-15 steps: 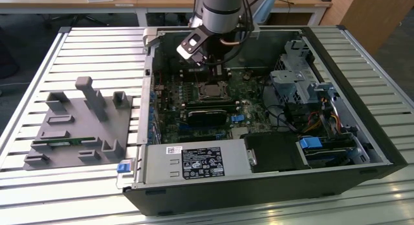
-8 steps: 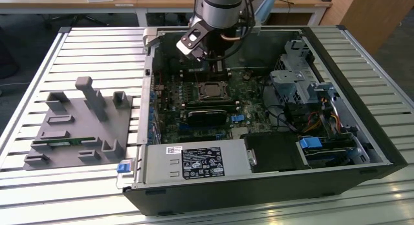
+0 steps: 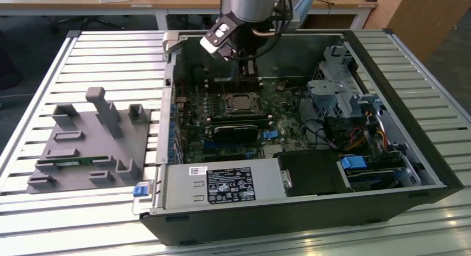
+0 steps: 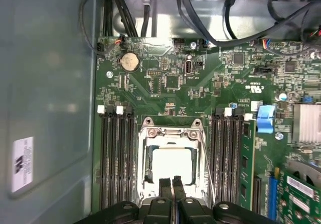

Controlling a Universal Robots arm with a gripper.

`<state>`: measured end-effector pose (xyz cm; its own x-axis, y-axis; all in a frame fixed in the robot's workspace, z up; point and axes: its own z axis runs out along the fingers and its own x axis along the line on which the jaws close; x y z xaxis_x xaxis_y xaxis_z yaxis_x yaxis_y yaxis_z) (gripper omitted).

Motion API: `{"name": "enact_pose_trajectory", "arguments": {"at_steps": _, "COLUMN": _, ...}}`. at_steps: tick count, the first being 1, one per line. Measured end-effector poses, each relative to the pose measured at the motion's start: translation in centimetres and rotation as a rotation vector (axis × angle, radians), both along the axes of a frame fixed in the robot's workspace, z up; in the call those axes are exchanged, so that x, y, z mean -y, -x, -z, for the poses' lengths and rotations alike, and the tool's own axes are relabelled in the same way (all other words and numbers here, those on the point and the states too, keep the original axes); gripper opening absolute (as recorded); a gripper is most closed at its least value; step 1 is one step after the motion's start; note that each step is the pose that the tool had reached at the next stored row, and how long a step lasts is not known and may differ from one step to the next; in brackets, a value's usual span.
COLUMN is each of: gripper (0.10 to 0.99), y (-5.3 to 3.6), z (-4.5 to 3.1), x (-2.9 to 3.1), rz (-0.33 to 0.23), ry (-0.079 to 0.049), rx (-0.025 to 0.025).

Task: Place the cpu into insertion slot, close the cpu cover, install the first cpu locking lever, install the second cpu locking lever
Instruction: 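Install the first cpu locking lever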

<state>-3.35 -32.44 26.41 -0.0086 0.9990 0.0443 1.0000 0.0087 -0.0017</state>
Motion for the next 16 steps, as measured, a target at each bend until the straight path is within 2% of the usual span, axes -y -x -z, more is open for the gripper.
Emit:
{"name": "enact_pose_trajectory", "arguments": {"at_steps": 3, "gripper": 0.153, "y": 0.00, "z": -0.83, "x": 0.00, "rz": 0.000, "ry": 0.000, "rx": -0.0001}}
{"name": "enact_pose_trajectory", "arguments": {"at_steps": 6, "gripper": 0.153, "y": 0.00, "z": -1.02, "x": 0.00, "rz": -0.007, "ry": 0.000, "rx": 0.0003}}
{"name": "enact_pose_trajectory", "arguments": {"at_steps": 16, "gripper": 0.153, "y": 0.00, "z": -1.01, "x": 0.00, "rz": -0.169, "ry": 0.000, "rx": 0.0002}}
